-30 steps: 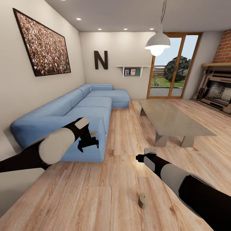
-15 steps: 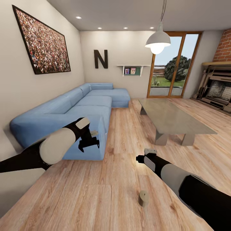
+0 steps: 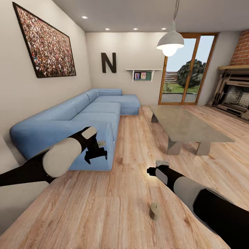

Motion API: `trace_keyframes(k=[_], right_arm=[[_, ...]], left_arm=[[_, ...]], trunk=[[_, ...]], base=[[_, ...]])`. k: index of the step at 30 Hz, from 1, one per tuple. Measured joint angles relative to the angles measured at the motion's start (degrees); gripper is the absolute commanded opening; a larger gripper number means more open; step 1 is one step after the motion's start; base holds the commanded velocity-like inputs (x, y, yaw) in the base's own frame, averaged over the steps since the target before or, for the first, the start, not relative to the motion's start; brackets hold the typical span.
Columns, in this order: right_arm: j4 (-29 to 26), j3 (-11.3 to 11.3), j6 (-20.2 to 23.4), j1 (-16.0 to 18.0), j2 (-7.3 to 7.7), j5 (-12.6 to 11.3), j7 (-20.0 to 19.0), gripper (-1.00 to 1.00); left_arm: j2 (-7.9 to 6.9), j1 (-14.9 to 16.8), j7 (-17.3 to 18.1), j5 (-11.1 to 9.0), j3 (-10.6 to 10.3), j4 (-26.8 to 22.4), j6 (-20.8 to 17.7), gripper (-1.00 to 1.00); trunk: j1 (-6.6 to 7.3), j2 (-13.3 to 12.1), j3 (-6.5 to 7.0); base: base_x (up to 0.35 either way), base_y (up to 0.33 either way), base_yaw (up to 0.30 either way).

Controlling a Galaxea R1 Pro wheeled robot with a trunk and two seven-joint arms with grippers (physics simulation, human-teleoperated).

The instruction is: Place each of the two pumpkins and all three candles from the living room inside a cabinet in the living room (use any cabinet), then make sure every cabinet is closed, and position the cauldron so it is next to a table in the living room.

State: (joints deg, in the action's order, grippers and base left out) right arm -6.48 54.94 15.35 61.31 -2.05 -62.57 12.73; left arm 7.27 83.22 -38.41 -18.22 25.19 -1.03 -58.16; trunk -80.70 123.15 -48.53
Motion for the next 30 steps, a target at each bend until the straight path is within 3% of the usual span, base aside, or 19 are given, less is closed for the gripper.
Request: trace_keyframes(k=[7,14,30], right_arm=[[0.9,-0.1,-0.6,0.0,0.11,0.0,0.1,1.0],[1.1,-0.1,-3.8,0.0,1.44,0.0,0.1,1.0],[1.1,-0.1,-4.8,0.0,1.6,0.0,0.1,1.0]], left_arm=[[0.0,0.0,0.0,0.0,0.0,0.0,0.0,1.0],[0.0,0.0,0.0,0.0,0.0,0.0,0.0,1.0],[0.0,0.0,0.0,0.0,0.0,0.0,0.0,1.0]], trunk=[[-1.54,2.8,-1.26],[-3.08,5.6,-2.51],[-6.59,12.0,-5.39]], base=[[0.0,0.0,0.0],[0.0,0.0,0.0],[0.0,0.0,0.0]])
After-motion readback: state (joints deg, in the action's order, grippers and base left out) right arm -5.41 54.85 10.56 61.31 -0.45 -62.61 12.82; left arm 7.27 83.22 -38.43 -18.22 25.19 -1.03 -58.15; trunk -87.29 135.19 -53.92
